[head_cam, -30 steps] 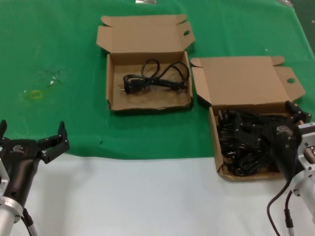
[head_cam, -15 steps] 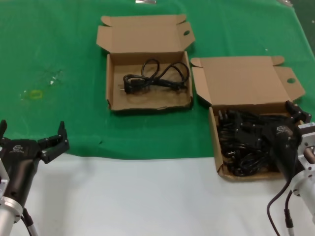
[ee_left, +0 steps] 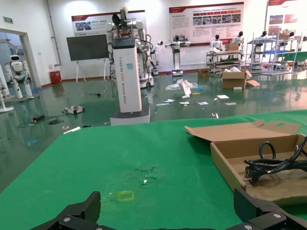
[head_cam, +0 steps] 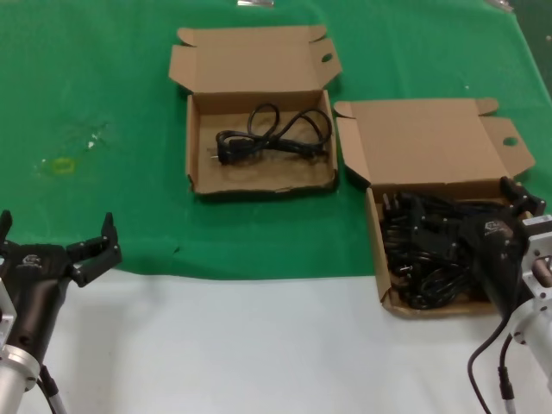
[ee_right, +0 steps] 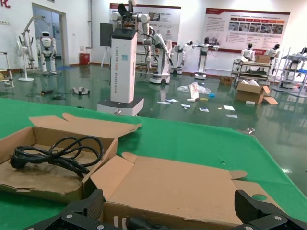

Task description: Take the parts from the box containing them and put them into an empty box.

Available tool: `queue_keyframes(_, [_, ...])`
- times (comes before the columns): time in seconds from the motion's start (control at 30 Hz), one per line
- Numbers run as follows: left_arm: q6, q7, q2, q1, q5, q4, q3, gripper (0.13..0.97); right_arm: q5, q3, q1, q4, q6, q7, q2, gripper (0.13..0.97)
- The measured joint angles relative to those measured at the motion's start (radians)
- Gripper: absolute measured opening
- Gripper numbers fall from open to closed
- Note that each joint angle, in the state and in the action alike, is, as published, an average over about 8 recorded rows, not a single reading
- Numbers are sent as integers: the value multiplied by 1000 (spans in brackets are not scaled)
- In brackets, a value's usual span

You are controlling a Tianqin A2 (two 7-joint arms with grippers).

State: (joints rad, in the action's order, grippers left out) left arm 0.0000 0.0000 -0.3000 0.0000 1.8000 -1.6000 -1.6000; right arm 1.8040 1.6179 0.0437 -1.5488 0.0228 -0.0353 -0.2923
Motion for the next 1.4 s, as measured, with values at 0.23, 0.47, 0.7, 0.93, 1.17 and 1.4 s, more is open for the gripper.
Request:
queue_keyframes(0.23, [0,0,0,0,0,0,0,966,0,0,0,0,0,0,0,966])
queue_keyframes(0.47, [0,0,0,0,0,0,0,966,0,0,0,0,0,0,0,966])
queue_keyframes(0.7, [0,0,0,0,0,0,0,966,0,0,0,0,0,0,0,966])
queue_keyframes(0.93, [0,0,0,0,0,0,0,966,0,0,0,0,0,0,0,966])
queue_keyframes(1.17, [0,0,0,0,0,0,0,966,0,0,0,0,0,0,0,966])
queue_keyframes(1.4, [0,0,0,0,0,0,0,966,0,0,0,0,0,0,0,966])
